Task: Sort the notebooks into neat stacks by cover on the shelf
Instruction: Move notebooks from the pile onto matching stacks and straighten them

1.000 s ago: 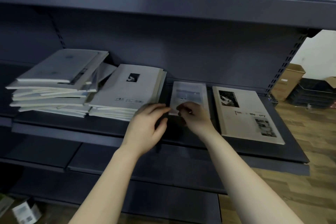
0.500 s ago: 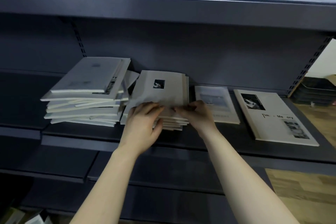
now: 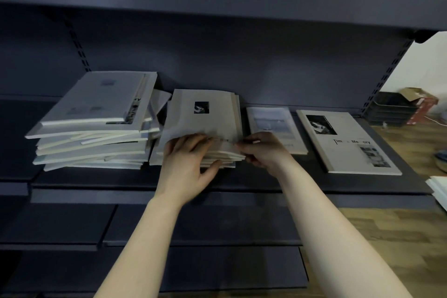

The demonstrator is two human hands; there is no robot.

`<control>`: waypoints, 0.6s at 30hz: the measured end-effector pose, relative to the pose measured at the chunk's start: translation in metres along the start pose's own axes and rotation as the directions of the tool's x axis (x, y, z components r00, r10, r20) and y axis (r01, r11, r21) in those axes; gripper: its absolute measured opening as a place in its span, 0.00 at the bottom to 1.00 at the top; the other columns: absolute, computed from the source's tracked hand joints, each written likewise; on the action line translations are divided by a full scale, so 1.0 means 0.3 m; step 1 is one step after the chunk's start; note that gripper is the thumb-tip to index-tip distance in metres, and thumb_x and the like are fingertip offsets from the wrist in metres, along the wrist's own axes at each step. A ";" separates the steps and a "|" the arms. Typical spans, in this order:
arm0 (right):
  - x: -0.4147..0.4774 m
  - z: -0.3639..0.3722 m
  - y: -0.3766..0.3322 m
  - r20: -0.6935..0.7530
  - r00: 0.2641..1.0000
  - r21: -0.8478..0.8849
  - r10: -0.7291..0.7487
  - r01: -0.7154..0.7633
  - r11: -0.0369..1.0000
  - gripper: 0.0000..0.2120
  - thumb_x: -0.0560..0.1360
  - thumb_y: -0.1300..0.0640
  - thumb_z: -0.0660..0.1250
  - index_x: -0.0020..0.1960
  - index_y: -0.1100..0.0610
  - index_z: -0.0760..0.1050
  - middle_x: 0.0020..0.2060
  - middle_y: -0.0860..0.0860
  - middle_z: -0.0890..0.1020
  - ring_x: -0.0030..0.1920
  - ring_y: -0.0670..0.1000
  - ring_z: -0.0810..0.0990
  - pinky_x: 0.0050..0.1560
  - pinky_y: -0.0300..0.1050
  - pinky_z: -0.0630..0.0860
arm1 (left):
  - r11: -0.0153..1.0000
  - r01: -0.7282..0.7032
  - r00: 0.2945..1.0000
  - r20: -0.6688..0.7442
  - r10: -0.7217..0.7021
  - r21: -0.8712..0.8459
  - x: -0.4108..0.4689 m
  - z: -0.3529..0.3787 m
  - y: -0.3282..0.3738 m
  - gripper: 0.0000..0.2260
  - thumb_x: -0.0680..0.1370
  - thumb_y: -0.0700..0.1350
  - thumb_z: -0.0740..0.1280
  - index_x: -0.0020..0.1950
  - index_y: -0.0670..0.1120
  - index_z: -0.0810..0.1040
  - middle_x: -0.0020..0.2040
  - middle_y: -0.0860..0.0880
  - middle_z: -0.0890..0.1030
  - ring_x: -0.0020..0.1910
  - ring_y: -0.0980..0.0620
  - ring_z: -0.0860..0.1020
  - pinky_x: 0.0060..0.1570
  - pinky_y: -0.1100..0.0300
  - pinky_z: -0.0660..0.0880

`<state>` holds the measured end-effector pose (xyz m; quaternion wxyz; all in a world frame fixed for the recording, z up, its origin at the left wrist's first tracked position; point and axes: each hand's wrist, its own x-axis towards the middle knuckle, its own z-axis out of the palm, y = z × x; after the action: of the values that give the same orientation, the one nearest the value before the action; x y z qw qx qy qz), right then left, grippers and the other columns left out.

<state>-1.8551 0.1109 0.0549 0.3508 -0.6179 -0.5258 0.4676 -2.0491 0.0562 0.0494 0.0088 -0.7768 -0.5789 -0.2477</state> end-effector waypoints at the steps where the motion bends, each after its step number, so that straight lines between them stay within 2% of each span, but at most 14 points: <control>1: 0.003 -0.004 0.000 0.012 1.000 0.006 0.010 -0.010 1.000 0.04 0.72 0.54 0.74 0.42 0.51 0.79 0.24 0.45 0.81 0.24 0.42 0.76 0.25 0.35 0.71 | 1.000 -0.001 1.000 -0.004 0.001 0.003 0.000 0.002 0.001 0.24 0.73 0.58 0.62 0.66 0.48 0.75 0.64 0.49 0.76 0.64 0.44 0.72 0.61 0.44 0.69; 4: 0.010 -0.015 0.009 0.079 0.995 0.089 0.053 -0.060 0.994 0.04 0.72 0.56 0.74 0.42 0.55 0.79 0.25 0.47 0.81 0.25 0.42 0.79 0.30 0.36 0.76 | 1.000 -0.004 1.000 -0.027 0.005 0.025 -0.002 -0.003 0.002 0.24 0.73 0.59 0.60 0.65 0.49 0.76 0.64 0.49 0.77 0.63 0.44 0.73 0.62 0.45 0.68; 8: 0.002 -0.036 0.026 0.049 0.997 0.069 0.065 -0.068 0.995 0.05 0.73 0.56 0.73 0.41 0.56 0.79 0.26 0.47 0.82 0.25 0.43 0.79 0.27 0.36 0.74 | 0.999 -0.002 0.997 -0.075 0.005 0.042 -0.002 -0.017 -0.004 0.25 0.73 0.60 0.60 0.63 0.48 0.77 0.62 0.49 0.78 0.62 0.44 0.74 0.61 0.45 0.67; 10: -0.006 -0.056 0.020 0.028 0.997 0.096 0.071 -0.073 0.993 0.04 0.73 0.58 0.72 0.42 0.57 0.78 0.30 0.50 0.82 0.28 0.45 0.79 0.27 0.36 0.74 | 0.999 -0.010 0.996 -0.091 0.014 0.047 0.001 -0.024 -0.005 0.25 0.73 0.61 0.58 0.63 0.47 0.78 0.62 0.48 0.78 0.61 0.44 0.75 0.61 0.47 0.66; 11: -0.011 -0.065 0.010 0.025 0.997 0.170 0.069 -0.072 0.983 0.03 0.74 0.59 0.70 0.43 0.58 0.77 0.34 0.52 0.82 0.31 0.47 0.80 0.28 0.37 0.75 | 0.999 -0.015 0.995 -0.094 0.019 0.048 0.003 -0.028 -0.006 0.26 0.73 0.61 0.58 0.63 0.48 0.78 0.62 0.49 0.78 0.61 0.45 0.75 0.61 0.48 0.66; 13: -0.029 -0.088 -0.025 -0.005 1.000 0.351 0.023 -0.020 0.936 0.03 0.76 0.62 0.65 0.44 0.57 0.74 0.39 0.54 0.81 0.34 0.51 0.80 0.27 0.39 0.76 | 0.999 -0.020 0.995 -0.093 0.024 0.048 0.009 -0.038 -0.002 0.26 0.73 0.63 0.58 0.63 0.49 0.77 0.63 0.49 0.78 0.61 0.45 0.74 0.61 0.47 0.66; 14: -0.041 -0.103 -0.049 -0.046 0.999 0.404 -0.010 0.028 0.914 0.04 0.76 0.63 0.63 0.43 0.57 0.72 0.40 0.55 0.80 0.33 0.51 0.80 0.26 0.39 0.75 | 0.999 -0.020 0.995 -0.096 0.025 0.046 0.013 -0.042 0.002 0.27 0.73 0.64 0.58 0.63 0.49 0.77 0.63 0.50 0.77 0.61 0.45 0.74 0.61 0.47 0.67; 16: -0.071 -0.137 -0.106 -0.150 0.985 0.441 -0.088 0.146 0.885 0.06 0.74 0.65 0.62 0.40 0.58 0.69 0.40 0.57 0.77 0.25 0.51 0.78 0.22 0.38 0.73 | 0.999 -0.025 0.994 -0.108 0.028 0.028 0.024 -0.051 0.015 0.29 0.73 0.67 0.57 0.64 0.51 0.76 0.63 0.50 0.77 0.62 0.46 0.74 0.61 0.47 0.68; 18: -0.103 -0.167 -0.163 -0.212 0.960 0.432 -0.183 0.260 0.864 0.04 0.68 0.63 0.63 0.38 0.58 0.68 0.39 0.59 0.75 0.20 0.52 0.75 0.20 0.38 0.70 | 0.999 -0.040 0.991 -0.128 0.039 -0.007 0.039 -0.062 0.041 0.30 0.72 0.69 0.56 0.66 0.51 0.75 0.63 0.51 0.77 0.61 0.47 0.74 0.59 0.49 0.69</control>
<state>-1.8237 0.0934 0.1225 0.5792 -0.4901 -0.4383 0.4819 -2.0425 0.0572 0.0737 0.0471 -0.7708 -0.5603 -0.2994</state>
